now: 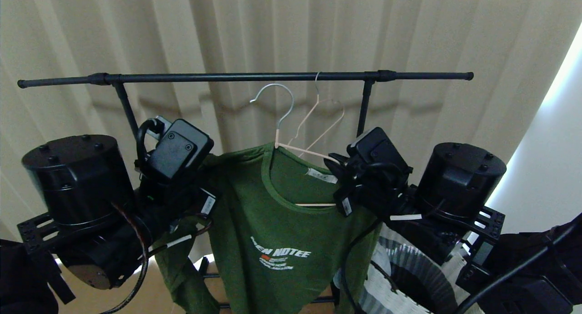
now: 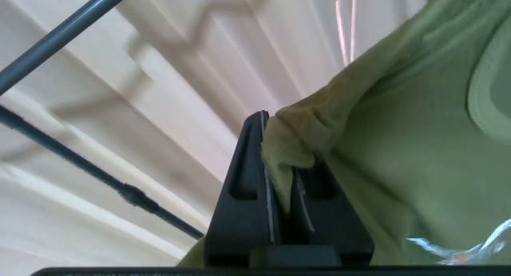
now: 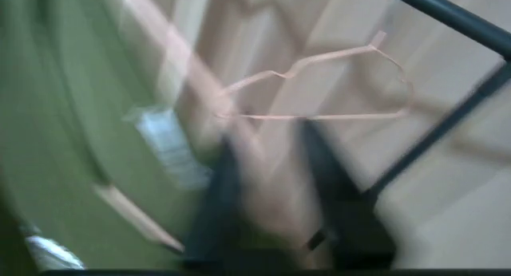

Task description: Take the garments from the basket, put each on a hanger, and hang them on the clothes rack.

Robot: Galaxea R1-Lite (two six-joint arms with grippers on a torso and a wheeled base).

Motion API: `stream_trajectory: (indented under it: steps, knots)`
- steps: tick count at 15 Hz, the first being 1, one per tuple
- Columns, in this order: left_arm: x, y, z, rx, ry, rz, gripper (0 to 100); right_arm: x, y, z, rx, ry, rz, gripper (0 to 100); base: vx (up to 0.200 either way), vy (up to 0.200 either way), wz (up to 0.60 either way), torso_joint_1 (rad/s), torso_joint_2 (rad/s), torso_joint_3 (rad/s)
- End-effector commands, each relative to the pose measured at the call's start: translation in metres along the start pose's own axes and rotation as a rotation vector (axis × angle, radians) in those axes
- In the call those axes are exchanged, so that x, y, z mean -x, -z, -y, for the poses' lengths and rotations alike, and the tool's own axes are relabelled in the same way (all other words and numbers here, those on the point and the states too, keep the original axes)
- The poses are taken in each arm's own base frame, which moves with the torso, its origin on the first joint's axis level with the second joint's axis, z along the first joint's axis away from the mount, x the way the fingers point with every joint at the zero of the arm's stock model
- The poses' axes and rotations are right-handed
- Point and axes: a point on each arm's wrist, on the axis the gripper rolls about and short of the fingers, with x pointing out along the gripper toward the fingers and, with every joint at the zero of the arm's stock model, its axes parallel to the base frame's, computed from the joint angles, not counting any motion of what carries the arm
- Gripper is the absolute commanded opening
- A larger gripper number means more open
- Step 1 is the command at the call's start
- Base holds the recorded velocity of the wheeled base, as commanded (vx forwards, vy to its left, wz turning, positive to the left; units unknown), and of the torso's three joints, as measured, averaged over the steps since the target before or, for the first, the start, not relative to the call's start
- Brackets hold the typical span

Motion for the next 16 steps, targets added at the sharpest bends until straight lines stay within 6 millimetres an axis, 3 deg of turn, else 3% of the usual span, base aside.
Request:
stream_trajectory:
  steps: [1,9,10,12,16]
  knots:
    - [-0.001,0.001,0.0,-0.001,-0.003,-0.004,0,0.001,0.0,0.0,0.0,0.003,-0.001,0,0.0,0.0,0.0,0.0,0.0,0.0]
    - [0.003,0.003,0.002,0.003,0.021,0.011,0,0.003,-0.004,0.003,-0.004,0.009,0.011,0,0.0,0.0,0.0,0.0,0.0,0.0]
    - [0.004,0.003,0.004,0.003,0.033,0.014,100,0.003,-0.005,0.003,-0.004,0.012,0.014,0,0.0,0.0,0.0,0.0,0.0,0.0]
    - [0.005,-0.002,0.006,0.011,0.043,0.033,100,0.004,-0.005,0.009,-0.007,0.028,0.014,0,0.0,0.0,0.0,0.0,0.0,0.0]
    - [0.024,-0.009,-0.005,0.037,0.07,0.11,100,0.006,0.003,0.042,-0.041,0.133,-0.01,0,0.0,0.0,0.0,0.0,0.0,0.0]
